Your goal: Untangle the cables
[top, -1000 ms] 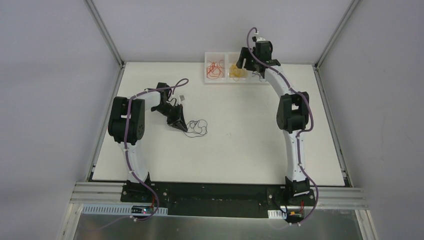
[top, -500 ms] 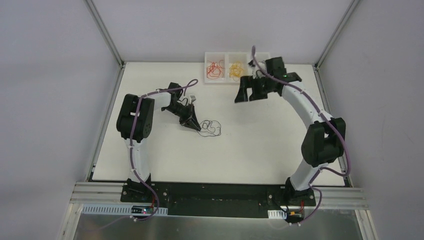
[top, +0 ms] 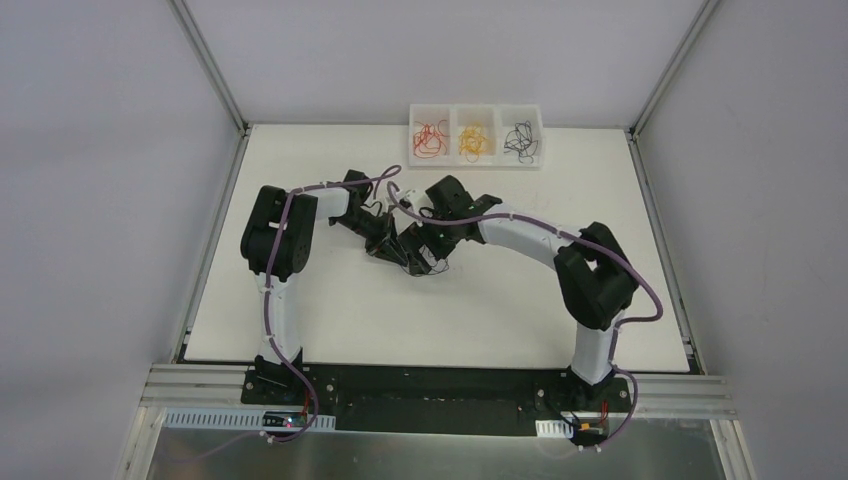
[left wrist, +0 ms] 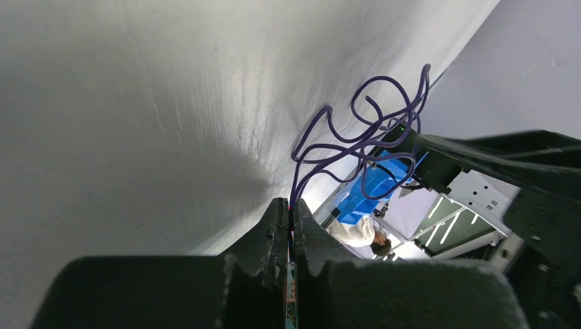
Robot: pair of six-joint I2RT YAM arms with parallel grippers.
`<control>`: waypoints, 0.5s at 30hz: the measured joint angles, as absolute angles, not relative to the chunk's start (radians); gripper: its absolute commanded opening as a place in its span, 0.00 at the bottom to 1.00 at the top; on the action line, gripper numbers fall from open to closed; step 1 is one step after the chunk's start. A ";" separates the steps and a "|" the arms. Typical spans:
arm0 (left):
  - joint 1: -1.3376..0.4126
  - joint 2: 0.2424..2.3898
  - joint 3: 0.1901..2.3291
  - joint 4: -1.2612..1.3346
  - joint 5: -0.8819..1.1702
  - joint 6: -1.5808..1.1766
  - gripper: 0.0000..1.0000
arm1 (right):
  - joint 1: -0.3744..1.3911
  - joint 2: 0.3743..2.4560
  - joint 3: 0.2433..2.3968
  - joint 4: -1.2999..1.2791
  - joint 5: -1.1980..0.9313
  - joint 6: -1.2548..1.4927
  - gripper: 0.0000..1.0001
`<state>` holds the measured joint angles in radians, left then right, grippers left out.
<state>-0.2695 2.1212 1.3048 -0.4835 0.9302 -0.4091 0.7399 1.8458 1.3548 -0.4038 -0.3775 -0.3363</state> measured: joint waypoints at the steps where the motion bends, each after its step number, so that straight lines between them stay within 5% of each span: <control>1: -0.270 2.121 1.304 -0.482 0.936 -0.410 0.00 | 0.756 1.868 1.356 -0.381 -0.348 -0.342 0.99; 8: -0.270 2.121 1.291 -0.465 0.971 -0.418 0.00 | 0.819 1.975 1.362 -0.293 -0.205 -0.385 0.93; 15: -0.270 2.118 1.280 -0.440 1.017 -0.446 0.00 | 0.836 1.998 1.362 -0.242 -0.124 -0.417 0.43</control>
